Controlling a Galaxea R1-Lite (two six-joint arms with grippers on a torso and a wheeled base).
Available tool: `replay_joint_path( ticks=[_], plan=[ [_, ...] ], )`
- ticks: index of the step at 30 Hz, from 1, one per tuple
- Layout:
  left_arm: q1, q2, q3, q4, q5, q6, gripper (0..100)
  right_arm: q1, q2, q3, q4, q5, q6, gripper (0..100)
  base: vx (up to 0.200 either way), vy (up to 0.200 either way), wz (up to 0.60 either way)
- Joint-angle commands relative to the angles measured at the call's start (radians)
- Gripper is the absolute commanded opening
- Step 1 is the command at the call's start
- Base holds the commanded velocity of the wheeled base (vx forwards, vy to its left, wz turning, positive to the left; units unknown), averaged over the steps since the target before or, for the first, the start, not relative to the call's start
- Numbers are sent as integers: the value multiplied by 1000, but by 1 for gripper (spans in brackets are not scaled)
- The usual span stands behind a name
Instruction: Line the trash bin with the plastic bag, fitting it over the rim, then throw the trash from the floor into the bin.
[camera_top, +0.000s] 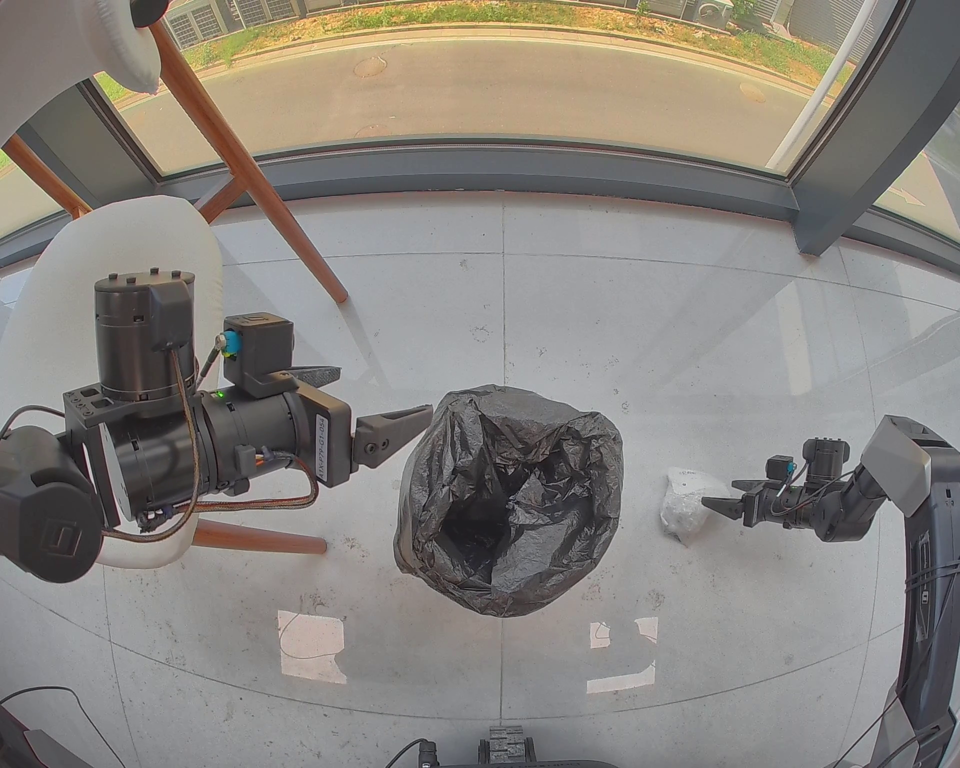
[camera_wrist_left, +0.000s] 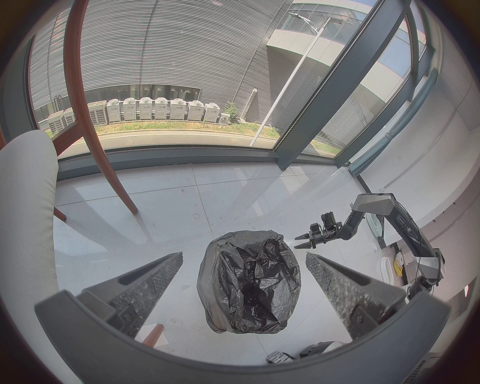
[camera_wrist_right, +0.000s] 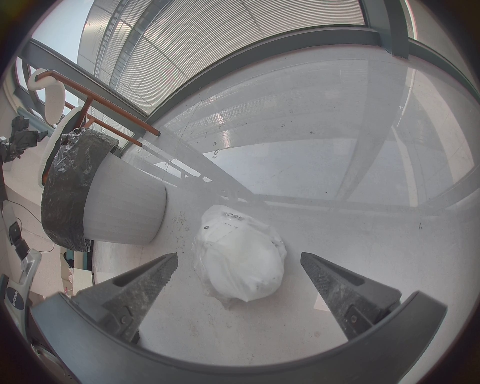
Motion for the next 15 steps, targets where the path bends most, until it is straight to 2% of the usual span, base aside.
replay_joint_path(
  ticks=[1,6,15],
  plan=[
    [1,4,1,0,0,0,100,2,20,-34,17,-1,-1,0,0,0,0],
    [1,2,6,0,0,0,100,2,20,-57,75,-1,-2,0,0,0,0],
    [1,-1,18,0,0,0,100,0,14,-56,81,-1,-27,0,0,0,0]
  ],
)
